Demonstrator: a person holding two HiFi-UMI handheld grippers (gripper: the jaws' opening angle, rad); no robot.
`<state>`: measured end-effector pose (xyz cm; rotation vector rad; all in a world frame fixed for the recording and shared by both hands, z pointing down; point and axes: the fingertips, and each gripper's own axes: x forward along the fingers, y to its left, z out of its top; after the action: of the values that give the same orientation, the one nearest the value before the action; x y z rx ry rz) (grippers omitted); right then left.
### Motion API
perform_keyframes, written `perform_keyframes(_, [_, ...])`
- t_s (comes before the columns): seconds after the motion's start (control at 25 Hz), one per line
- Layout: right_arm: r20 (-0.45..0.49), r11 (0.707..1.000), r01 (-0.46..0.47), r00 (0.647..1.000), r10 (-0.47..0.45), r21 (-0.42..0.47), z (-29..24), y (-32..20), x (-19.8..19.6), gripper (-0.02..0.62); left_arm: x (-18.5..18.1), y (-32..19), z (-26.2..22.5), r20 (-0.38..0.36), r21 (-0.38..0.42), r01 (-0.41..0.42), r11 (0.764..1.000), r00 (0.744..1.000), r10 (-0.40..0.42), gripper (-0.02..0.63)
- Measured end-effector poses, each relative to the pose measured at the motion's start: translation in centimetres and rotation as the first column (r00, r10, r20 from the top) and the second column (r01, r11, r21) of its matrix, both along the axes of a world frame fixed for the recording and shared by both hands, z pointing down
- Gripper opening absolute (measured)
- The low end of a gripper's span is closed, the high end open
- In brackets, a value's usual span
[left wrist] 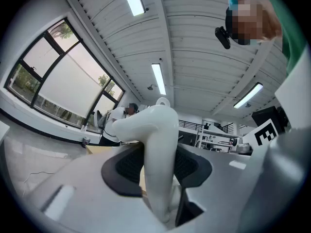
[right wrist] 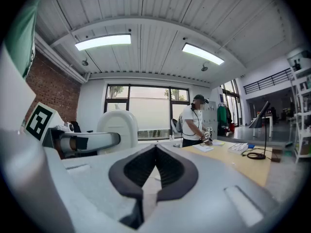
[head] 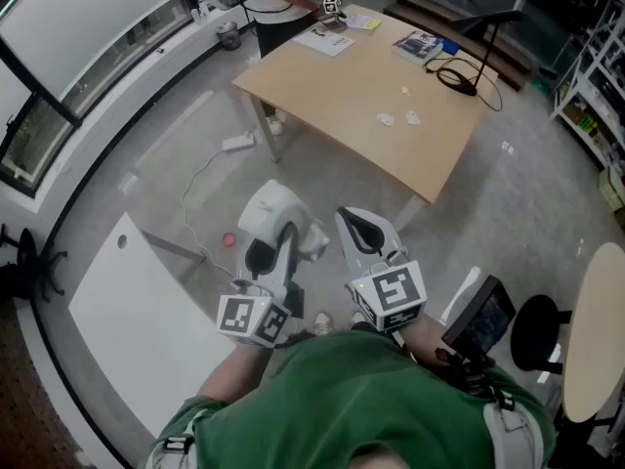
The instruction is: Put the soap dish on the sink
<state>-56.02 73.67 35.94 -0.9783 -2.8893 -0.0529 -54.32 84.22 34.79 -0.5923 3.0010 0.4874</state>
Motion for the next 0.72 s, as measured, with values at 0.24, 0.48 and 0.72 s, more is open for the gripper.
perform_keyframes(0.24, [0.013,1.0,-0.008,1.0,0.008,-0.016,-0.4,-0.2,0.0,0.002,-0.1,-0.3,-0.1,0.01,-0.002,-0.023,1.0,1.0,0.023,0.162])
perform_keyframes(0.48, [0.014,0.996,-0.083,0.996,0.083,-0.022,-0.3,-1.7,0.6,0.003,-0.1,-1.8,0.3,0.007,0.004,-0.095,0.995,0.995,0.095,0.163])
perform_keyframes(0.72, [0.006,0.983,-0.184,0.983,0.184,-0.007,0.0,-3.7,1.3,0.003,-0.2,-3.7,0.6,-0.001,0.021,-0.191,0.981,0.982,0.191,0.162])
